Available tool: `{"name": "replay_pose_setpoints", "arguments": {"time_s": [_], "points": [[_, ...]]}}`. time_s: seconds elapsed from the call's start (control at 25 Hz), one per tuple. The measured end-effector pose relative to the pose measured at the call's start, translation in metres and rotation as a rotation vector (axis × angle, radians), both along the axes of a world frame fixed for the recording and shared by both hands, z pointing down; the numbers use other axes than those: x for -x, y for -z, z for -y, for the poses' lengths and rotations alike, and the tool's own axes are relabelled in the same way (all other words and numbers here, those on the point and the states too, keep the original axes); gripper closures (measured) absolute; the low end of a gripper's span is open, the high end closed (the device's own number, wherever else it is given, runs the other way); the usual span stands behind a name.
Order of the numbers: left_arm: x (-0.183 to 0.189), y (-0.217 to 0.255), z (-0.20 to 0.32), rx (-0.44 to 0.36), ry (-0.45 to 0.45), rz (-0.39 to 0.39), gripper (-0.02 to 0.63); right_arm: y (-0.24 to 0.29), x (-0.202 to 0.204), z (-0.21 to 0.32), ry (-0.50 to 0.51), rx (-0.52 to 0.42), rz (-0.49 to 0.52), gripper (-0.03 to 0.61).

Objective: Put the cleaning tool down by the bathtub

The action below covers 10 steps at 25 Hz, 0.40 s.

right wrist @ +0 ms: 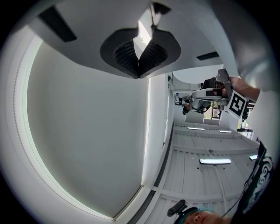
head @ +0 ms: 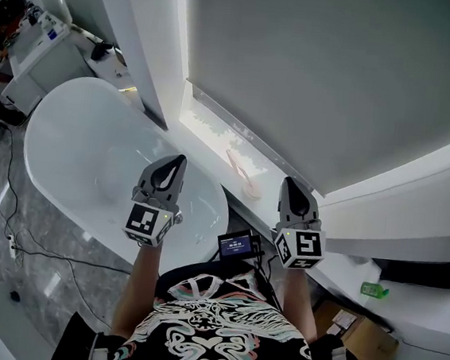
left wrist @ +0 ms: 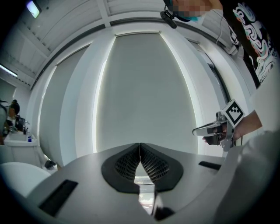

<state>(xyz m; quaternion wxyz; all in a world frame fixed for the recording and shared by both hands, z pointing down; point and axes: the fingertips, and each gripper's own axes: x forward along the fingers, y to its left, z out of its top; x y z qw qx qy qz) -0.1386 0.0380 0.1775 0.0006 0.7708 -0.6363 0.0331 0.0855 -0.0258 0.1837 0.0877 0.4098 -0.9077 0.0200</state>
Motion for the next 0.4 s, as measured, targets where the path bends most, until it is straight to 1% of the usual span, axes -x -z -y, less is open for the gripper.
{"name": "replay_pose_setpoints", "arguments": {"time_s": [0.12, 0.2, 0.28, 0.4], "points": [[0.003, -0.003, -0.001, 0.011, 0.071, 0.016, 0.597, 0.0, -0.009, -0.001, -0.001, 0.008, -0.004, 0.551], [0.002, -0.003, 0.0, 0.015, 0.094, 0.034, 0.597, 0.002, -0.015, 0.0, -0.005, 0.007, -0.001, 0.552], [-0.002, 0.001, 0.002, -0.003, 0.081, 0.048, 0.597, 0.003, -0.02, 0.004, -0.01, 0.002, 0.006, 0.552], [-0.015, 0.006, 0.006, -0.046, 0.021, 0.043, 0.597, 0.002, -0.027, 0.01, -0.019, -0.002, 0.009, 0.552]]}}
